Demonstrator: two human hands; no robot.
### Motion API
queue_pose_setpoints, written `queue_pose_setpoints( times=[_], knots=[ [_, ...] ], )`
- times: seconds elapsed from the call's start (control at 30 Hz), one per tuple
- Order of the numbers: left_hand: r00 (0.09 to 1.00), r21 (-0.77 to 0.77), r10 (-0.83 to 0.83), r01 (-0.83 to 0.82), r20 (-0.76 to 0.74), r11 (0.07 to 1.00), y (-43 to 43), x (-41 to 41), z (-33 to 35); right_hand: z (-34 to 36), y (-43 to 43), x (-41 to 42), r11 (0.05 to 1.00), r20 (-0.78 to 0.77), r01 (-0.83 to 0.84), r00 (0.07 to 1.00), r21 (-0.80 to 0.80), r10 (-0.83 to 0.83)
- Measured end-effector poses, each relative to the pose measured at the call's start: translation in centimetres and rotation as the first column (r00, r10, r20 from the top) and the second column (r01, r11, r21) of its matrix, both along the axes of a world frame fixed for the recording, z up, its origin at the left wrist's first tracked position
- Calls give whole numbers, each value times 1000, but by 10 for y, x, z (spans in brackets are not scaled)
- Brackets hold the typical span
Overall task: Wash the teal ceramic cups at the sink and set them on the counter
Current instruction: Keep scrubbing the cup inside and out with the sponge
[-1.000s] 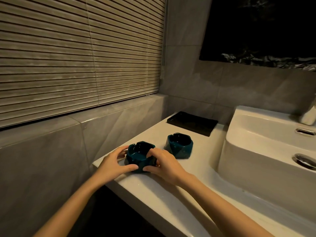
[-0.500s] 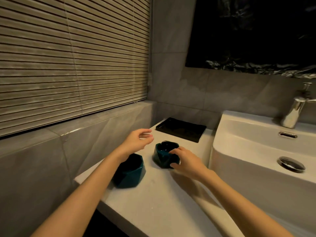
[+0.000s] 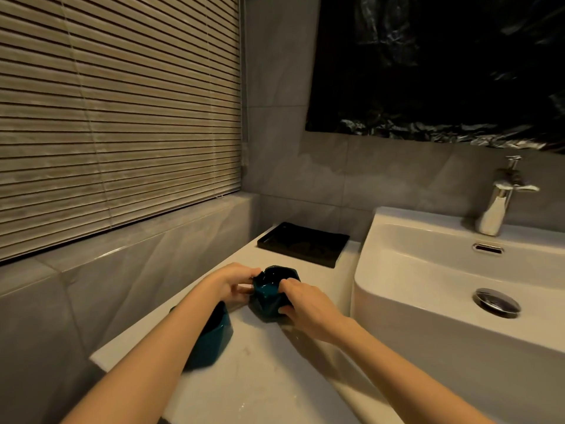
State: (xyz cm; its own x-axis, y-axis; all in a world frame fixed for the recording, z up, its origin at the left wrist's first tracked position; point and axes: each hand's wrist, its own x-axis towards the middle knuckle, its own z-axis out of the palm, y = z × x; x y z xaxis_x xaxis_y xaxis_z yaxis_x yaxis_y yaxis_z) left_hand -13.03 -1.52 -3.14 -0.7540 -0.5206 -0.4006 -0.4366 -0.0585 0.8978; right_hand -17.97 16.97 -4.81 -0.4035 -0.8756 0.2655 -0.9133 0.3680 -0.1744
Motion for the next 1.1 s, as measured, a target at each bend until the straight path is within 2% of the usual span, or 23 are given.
queue_pose_setpoints(
  times=[0.33, 0.57, 0.67, 0.73, 0.8, 0.87, 0.97, 1.03, 1.1],
  knots=[
    [965, 301, -75, 151, -252, 942, 47, 39, 85, 83, 42, 6, 977, -107, -56, 994, -205, 34],
    [928, 330, -86, 214, -363, 919, 116, 26, 122, 131, 119, 1, 953, -171, -32, 985, -300, -21],
    [900, 308, -109, 256, -423, 916, 153, 8, 132, 146, 160, -9, 908, -24, 21, 999, -418, -34],
    [862, 246, -152, 301, -484, 921, 179, -7, 137, 150, 187, -14, 846, 81, 78, 996, -527, -42],
    [809, 172, -205, 351, -551, 920, 203, -26, 139, 149, 211, -19, 803, 186, 169, 980, -571, -74],
    [753, 106, -261, 401, -604, 910, 227, -42, 137, 147, 234, -26, 754, 412, 333, 907, -567, -90],
    [699, 20, -331, 443, -634, 896, 265, -62, 130, 146, 271, -42, 706, 763, 578, 641, -408, -84],
    [682, -50, -398, 470, -613, 881, 288, -72, 124, 144, 295, -53, 713, 869, 621, 494, -325, -35],
    [654, -105, -478, 524, -586, 845, 307, -82, 116, 139, 318, -61, 705, 903, 641, 429, -304, -1]
  ],
)
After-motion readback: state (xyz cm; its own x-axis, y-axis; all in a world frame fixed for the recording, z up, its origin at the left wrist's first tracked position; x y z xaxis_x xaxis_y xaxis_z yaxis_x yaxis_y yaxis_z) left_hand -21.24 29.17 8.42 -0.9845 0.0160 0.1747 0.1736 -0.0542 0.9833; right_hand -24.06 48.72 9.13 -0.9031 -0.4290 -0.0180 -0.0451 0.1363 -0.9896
